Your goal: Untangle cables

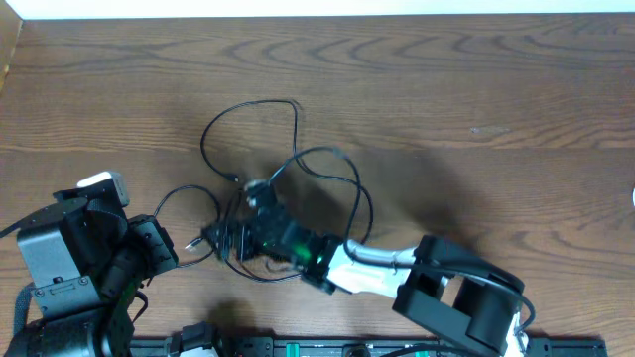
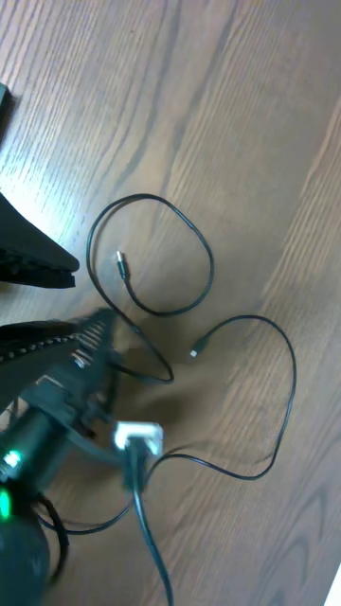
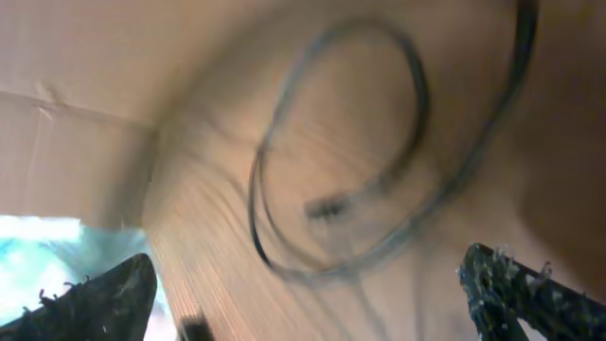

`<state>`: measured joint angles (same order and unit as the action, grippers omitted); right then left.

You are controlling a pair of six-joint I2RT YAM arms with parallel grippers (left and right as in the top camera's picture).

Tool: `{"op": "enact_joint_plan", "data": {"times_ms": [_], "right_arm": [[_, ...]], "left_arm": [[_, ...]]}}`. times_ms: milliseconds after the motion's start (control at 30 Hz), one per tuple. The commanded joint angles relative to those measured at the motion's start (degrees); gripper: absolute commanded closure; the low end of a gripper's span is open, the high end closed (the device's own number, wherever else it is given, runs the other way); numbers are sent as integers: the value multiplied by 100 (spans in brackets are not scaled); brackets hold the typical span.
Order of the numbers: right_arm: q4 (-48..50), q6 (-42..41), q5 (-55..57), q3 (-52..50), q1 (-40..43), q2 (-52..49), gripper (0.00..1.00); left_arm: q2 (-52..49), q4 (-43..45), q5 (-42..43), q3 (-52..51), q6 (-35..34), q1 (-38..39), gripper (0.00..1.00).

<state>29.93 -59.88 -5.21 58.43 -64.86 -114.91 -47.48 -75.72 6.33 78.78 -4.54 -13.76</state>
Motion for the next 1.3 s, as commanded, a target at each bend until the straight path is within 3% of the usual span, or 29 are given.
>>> {"op": "enact_joint_plan", "data": {"times_ms": [0, 33, 67, 100, 133, 400, 700, 800, 933, 1100, 1133, 1267], "right_arm": [[-603, -181, 332, 2, -175, -85, 1], [-715, -105, 494, 0, -186, -85, 5], [-824, 133, 739, 0, -188, -85, 22], [-885, 442, 999, 0, -188, -85, 76], [-909, 612, 1226, 0, -186, -85, 99], [-555, 1552, 2918, 0, 225, 98, 99], [-1167, 2822, 4468, 0, 1598, 1097, 99], [-1788, 2837, 4238, 0, 2107, 1373, 99], [-2323, 2817, 2636, 0, 2527, 1405, 99], [-2636, 2826, 1641, 0, 2618, 1331, 99], [-2669, 2833, 1403, 0, 2603, 1327, 94], [-2787, 3338, 866, 0, 2507, 1327, 25]], "left_arm": [[17, -13, 74, 101, -52, 9, 81], [17, -13, 74, 101, -52, 9, 81], [17, -13, 74, 101, -52, 9, 81], [17, -13, 74, 101, -52, 9, 81], [17, -13, 74, 101, -52, 9, 82], [17, -35, 74, 101, -52, 9, 81], [17, -52, 74, 101, -52, 9, 81], [17, -52, 74, 101, -52, 9, 81], [15, -52, 74, 101, -52, 9, 81], [15, -55, 74, 101, -52, 9, 81], [11, -55, 74, 101, -52, 9, 81], [11, -55, 74, 101, -52, 9, 81]]}}
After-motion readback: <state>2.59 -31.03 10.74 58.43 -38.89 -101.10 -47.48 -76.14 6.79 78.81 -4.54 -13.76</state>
